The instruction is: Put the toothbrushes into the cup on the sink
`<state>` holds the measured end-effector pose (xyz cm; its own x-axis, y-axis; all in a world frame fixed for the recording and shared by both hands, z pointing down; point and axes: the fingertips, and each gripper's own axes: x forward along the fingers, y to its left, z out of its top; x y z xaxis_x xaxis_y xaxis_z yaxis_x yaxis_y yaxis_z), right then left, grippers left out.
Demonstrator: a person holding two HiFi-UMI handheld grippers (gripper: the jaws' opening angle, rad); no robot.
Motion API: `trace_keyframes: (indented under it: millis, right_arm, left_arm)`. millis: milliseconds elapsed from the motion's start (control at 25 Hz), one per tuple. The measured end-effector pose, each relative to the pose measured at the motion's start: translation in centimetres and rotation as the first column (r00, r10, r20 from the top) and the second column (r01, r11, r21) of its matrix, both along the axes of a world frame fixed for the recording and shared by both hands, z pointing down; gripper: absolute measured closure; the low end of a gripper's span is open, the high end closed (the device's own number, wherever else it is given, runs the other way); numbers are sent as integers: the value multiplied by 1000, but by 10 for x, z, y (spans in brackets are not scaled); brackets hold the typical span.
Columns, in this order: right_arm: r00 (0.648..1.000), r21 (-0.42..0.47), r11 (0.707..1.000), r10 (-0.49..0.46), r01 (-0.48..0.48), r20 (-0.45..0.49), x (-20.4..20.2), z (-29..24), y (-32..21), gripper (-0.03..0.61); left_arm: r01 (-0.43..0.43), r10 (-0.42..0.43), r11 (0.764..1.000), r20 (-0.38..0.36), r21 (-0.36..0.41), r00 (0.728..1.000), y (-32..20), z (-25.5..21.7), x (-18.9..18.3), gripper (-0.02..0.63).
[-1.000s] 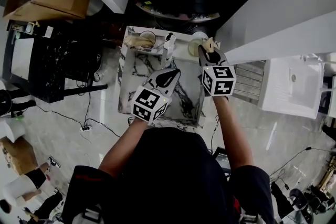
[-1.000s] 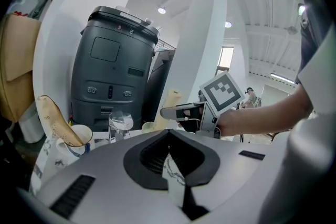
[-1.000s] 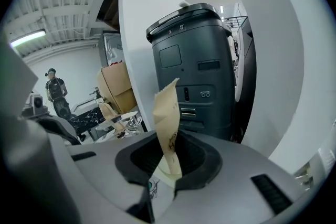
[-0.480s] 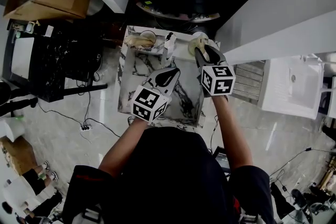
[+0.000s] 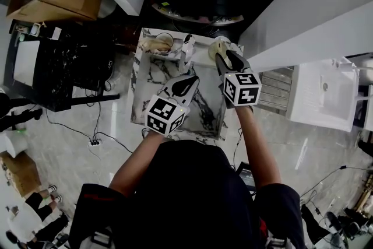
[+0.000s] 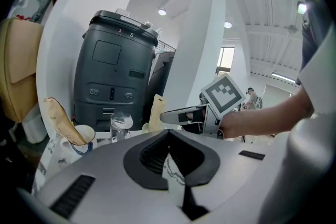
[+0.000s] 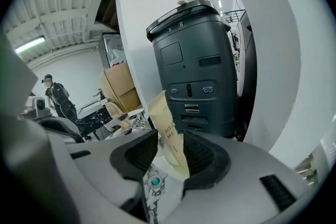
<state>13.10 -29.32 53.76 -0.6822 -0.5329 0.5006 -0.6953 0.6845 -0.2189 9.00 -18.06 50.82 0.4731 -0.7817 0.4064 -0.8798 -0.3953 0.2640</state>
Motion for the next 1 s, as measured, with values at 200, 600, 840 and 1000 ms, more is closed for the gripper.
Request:
trace_keyframes:
  millis: [200, 600, 840, 1000]
  right_arm:
    - [1000, 5, 1000, -14, 14, 9, 0, -6, 6, 436]
    - [1000, 16, 1000, -24, 24, 16, 2, -15, 19, 436]
    - [999, 9, 999, -33, 33, 38, 9, -18, 29, 436]
    - [999, 11, 999, -37, 37, 34, 16, -17, 37, 436]
  left_arm:
    - [9, -9, 1000, 6, 10, 1000, 5, -5, 0, 600]
    - [42, -42, 999, 9, 29, 999, 15, -14, -6, 600]
    - [48, -49, 998, 13, 39, 999, 20, -16, -1, 600]
    - [61, -61, 997, 15, 45, 998, 22, -16, 1, 600]
